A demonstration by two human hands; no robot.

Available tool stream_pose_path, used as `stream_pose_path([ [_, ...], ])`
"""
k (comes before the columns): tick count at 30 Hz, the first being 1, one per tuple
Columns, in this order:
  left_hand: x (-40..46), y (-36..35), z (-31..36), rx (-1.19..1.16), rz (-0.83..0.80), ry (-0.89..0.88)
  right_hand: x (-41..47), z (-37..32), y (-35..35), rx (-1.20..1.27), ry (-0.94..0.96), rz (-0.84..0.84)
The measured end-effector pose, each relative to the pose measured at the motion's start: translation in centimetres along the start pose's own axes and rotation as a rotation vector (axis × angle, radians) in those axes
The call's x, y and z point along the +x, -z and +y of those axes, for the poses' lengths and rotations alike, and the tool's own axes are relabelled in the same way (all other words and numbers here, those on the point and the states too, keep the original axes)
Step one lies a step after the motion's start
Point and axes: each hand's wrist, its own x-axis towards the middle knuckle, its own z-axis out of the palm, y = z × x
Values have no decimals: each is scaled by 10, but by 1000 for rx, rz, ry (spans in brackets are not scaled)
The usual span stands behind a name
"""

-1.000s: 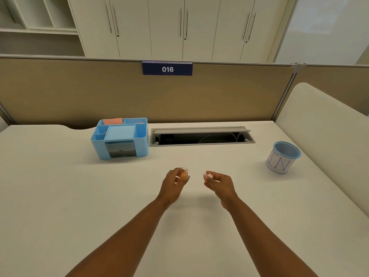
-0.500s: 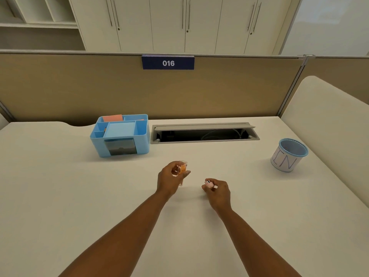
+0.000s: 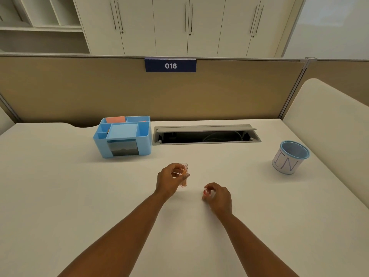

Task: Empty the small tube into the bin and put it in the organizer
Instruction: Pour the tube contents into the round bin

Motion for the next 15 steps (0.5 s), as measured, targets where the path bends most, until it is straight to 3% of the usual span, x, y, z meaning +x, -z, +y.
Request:
stream_pose_path([
  [4, -5, 1, 11, -1, -18, -18, -5, -6, 10, 86, 12, 56],
  [7, -10, -1, 22, -26, -18, -22, -12, -19, 20, 306, -54, 86],
  [12, -22, -17, 40, -50, -64, -110, -27, -42, 36, 775, -191, -199],
  [15, -27, -31, 48, -87, -58, -154, -35, -47, 43, 933, -164, -210],
])
